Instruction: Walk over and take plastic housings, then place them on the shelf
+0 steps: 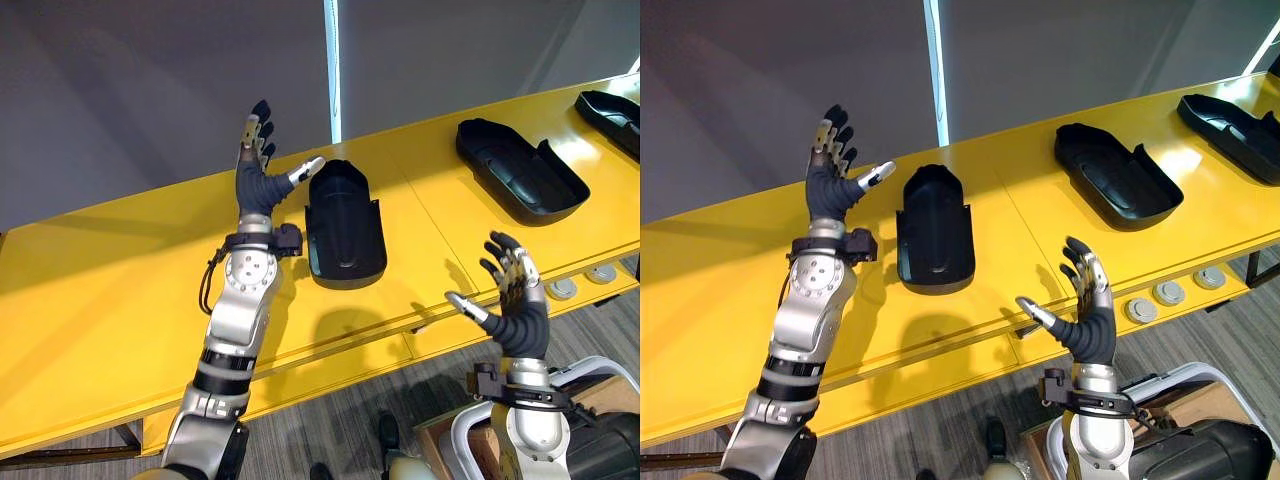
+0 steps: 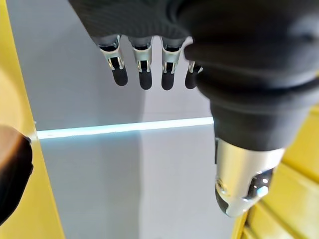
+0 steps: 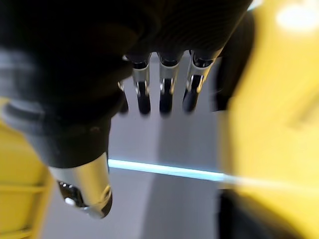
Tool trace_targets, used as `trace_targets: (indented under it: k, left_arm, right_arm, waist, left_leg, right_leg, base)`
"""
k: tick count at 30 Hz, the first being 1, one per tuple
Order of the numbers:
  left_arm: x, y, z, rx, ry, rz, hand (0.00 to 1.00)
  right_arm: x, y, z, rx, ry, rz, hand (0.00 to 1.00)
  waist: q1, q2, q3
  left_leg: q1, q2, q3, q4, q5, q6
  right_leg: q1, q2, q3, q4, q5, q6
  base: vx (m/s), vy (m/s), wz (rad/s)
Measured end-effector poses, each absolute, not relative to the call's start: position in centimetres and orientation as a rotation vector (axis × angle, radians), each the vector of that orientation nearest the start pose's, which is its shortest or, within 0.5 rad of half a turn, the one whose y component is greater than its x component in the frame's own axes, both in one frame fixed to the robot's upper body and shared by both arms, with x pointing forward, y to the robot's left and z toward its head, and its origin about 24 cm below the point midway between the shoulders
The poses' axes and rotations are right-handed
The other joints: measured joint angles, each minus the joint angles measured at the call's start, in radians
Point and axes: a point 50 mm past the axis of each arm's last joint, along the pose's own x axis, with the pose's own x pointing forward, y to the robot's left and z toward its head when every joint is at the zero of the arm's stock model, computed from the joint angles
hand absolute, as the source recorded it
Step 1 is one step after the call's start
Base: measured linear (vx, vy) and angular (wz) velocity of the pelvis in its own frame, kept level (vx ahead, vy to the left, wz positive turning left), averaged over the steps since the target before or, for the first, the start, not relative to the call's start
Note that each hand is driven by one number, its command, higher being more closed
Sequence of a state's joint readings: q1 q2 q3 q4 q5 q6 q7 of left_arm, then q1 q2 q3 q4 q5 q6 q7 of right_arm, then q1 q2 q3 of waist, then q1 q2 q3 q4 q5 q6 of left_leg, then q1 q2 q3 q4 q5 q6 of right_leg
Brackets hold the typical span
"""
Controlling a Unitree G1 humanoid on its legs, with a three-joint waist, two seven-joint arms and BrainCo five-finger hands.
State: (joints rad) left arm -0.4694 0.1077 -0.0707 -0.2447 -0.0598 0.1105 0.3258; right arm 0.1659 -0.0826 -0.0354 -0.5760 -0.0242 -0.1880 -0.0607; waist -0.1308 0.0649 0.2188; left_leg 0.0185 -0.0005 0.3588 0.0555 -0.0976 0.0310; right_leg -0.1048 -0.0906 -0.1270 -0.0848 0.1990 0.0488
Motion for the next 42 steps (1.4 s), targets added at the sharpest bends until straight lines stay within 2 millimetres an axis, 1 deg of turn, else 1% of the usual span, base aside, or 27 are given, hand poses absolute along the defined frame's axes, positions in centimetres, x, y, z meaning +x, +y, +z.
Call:
trace_targets:
  k: [1,3,4,5,6,8,10,13,16,18,19,20,23,29,35,38,42]
  left_arm:
    - [29.0,12.9,20.8,-0.037,-0.587,0.12,0.0]
    - [27.0,13.5,19.7,-0.035,-0.602,0.149,0.0]
    - [26.0,13.6,19.0,-0.037,-0.599,0.15,0.0]
    - [25.3,13.6,18.5,-0.038,-0.595,0.145,0.0]
    - [24.4,13.7,17.7,-0.044,-0.586,0.146,0.0]
    - [23.4,13.8,16.8,-0.063,-0.571,0.16,0.0]
    - [22.2,13.9,15.9,-0.085,-0.57,0.204,0.0]
    - [21.1,14.4,15.0,-0.101,-0.564,0.285,0.0]
    - [20.3,15.3,13.9,-0.075,-0.528,0.376,0.0]
    - [20.1,15.6,13.6,-0.078,-0.516,0.408,0.0]
    - [19.9,15.8,13.3,-0.08,-0.508,0.431,0.0]
    - [19.8,15.9,13.3,-0.081,-0.505,0.437,0.0]
    - [19.4,16.3,12.7,-0.076,-0.484,0.461,0.0]
    - [19.2,17.0,12.3,-0.062,-0.464,0.499,0.0]
    - [19.1,17.0,12.2,-0.08,-0.459,0.513,0.0]
    - [19.1,17.0,12.1,-0.099,-0.456,0.523,0.0]
    - [19.1,17.0,12.1,-0.113,-0.454,0.525,0.0]
  right_arm:
    - [19.7,-16.9,15.6,-0.114,-0.619,-0.082,1.0]
    - [19.8,-15.8,15.8,-0.099,-0.644,-0.023,1.0]
    - [19.9,-15.3,15.7,-0.089,-0.643,0.005,1.0]
    - [20.0,-15.0,15.5,-0.083,-0.633,0.024,1.0]
    - [20.4,-14.5,14.8,-0.073,-0.606,0.052,1.0]
    - [21.0,-14.0,13.7,-0.063,-0.554,0.078,1.0]
    - [21.5,-13.2,11.8,-0.044,-0.473,0.116,1.0]
    - [21.8,-12.5,10.2,-0.037,-0.41,0.145,1.0]
    - [21.9,-12.3,9.4,-0.036,-0.379,0.149,1.0]
    - [22.0,-12.4,9.1,-0.028,-0.364,0.146,1.0]
    - [22.0,-12.3,8.9,-0.027,-0.353,0.143,1.0]
    - [22.0,-12.3,8.7,-0.023,-0.348,0.143,1.0]
    - [22.3,-12.1,8.2,0.003,-0.323,0.147,1.0]
    - [22.6,-11.8,7.0,0.01,-0.273,0.139,1.0]
    - [23.5,-11.9,7.0,0.009,-0.275,0.076,1.0]
    - [24.2,-12.2,7.0,0.016,-0.273,0.027,1.0]
    - [24.9,-12.9,6.8,0.017,-0.259,-0.039,1.0]
  waist:
    - [0.004,0.0,0.0]
    - [0.019,0.0,0.0]
    - [0.032,-0.001,-0.001]
    - [0.038,-0.001,-0.001]
    - [0.038,-0.005,-0.003]
    - [0.039,-0.011,-0.007]
    - [0.053,-0.022,-0.015]
    - [0.063,-0.026,-0.016]
    - [0.072,-0.03,-0.018]
    - [0.078,-0.031,-0.019]
    - [0.086,-0.034,-0.021]
    - [0.087,-0.035,-0.022]
    - [0.097,-0.045,-0.027]
    - [0.099,-0.053,-0.032]
    - [0.099,-0.057,-0.033]
    - [0.097,-0.061,-0.035]
    - [0.099,-0.061,-0.035]
  left_leg:
    - [-0.001,0.001,0.0,0.0,0.0,0.0]
    - [-0.008,0.002,-0.001,0.0,0.0,0.0]
    - [-0.014,0.002,-0.002,0.001,0.0,0.0]
    - [-0.019,0.002,-0.006,0.001,0.0,0.0]
    - [-0.025,0.001,-0.012,0.001,0.001,0.001]
    - [-0.032,0.001,-0.022,0.002,0.001,0.001]
    - [-0.051,0.0,-0.03,0.005,0.001,0.001]
    - [-0.067,0.0,-0.05,0.014,0.002,0.002]
    - [-0.068,0.0,-0.063,0.014,0.003,0.003]
    - [-0.069,-0.002,-0.068,0.013,0.003,0.003]
    - [-0.069,-0.002,-0.077,0.013,0.004,0.004]
    - [-0.07,-0.002,-0.081,0.013,0.004,0.004]
    - [-0.071,-0.003,-0.095,0.005,0.012,0.002]
    - [-0.072,-0.004,-0.116,-0.02,0.03,-0.001]
    - [-0.072,-0.005,-0.12,-0.029,0.04,-0.007]
    - [-0.075,-0.011,-0.132,-0.037,0.048,-0.007]
    - [-0.076,-0.011,-0.144,-0.049,0.058,-0.006]
  right_leg:
    - [0.0,0.0,0.0,0.0,0.0,0.0]
    - [-0.006,0.0,-0.002,0.0,0.0,0.0]
    - [-0.011,-0.001,-0.003,0.0,0.0,0.0]
    - [-0.013,-0.002,-0.007,0.0,-0.001,0.001]
    - [-0.016,-0.003,-0.016,0.0,-0.001,0.001]
    - [-0.018,-0.004,-0.022,0.0,-0.002,0.002]
    - [-0.032,-0.007,-0.026,0.0,-0.002,0.002]
    - [-0.04,-0.012,-0.046,0.0,-0.002,0.002]
    - [-0.037,-0.014,-0.053,0.0,-0.002,0.003]
    - [-0.036,-0.015,-0.057,0.0,-0.002,0.003]
    - [-0.032,-0.016,-0.067,0.0,-0.002,0.003]
    - [-0.031,-0.017,-0.073,0.0,-0.002,0.003]
    - [-0.03,-0.018,-0.078,0.0,-0.002,0.003]
    - [-0.032,-0.018,-0.083,0.0,-0.003,0.003]
    - [-0.033,-0.02,-0.088,0.0,-0.008,0.004]
    - [-0.033,-0.025,-0.102,0.0,-0.025,0.005]
    - [-0.033,-0.025,-0.11,0.0,-0.026,0.004]
  base:
    - [0.0,-0.031,0.02]
    - [0.0,-0.017,0.02]
    - [0.0,-0.026,0.06]
    - [0.01,-0.03,0.12]
    - [0.01,-0.02,0.14]
    - [0.01,-0.017,0.16]
    - [0.02,-0.011,0.13]
    - [0.02,-0.009,0.19]
    - [0.03,-0.003,0.15]
    - [0.0,0.003,0.09]
    - [-0.01,-0.002,0.15]
    - [-0.01,-0.009,0.18]
    - [-0.02,-0.012,0.13]
    - [-0.02,-0.016,0.11]
    - [-0.03,-0.016,0.03]
    - [-0.02,-0.034,0.13]
    - [-0.01,-0.023,0.09]
